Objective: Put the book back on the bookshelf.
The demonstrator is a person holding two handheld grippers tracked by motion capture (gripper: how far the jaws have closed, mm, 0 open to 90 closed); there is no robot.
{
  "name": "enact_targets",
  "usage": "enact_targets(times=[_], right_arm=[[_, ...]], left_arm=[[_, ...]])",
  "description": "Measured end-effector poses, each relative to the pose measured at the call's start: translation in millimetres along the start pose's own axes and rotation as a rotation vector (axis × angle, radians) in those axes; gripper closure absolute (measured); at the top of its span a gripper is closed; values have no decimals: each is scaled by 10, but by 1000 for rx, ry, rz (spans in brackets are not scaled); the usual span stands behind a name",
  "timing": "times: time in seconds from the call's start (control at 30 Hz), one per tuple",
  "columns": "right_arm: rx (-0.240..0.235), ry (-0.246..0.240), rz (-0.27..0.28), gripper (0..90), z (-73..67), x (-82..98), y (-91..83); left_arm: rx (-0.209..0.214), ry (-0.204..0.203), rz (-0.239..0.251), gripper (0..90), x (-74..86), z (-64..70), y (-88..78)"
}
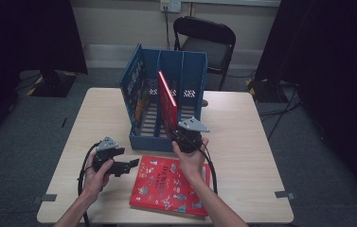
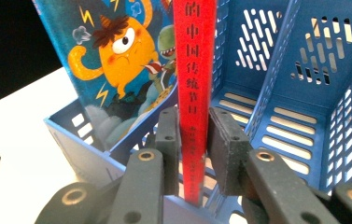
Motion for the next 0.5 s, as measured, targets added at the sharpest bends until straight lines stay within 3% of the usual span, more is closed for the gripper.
enact_targets(times=[0.5], right_arm=[[-24, -28, 7, 741, -68, -56, 108]], left_arm=[[-4, -1, -2, 194, 2, 0, 7]])
Point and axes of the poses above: each handheld gripper's, and its own axes: y roughly forward along the jaws, x roughly out of its underside, z roughly to its right, the point moved 6 cm from there along y, roughly forward along the jaws, and after that the axes turned 9 degrees about -x, right-handed, at the moved point
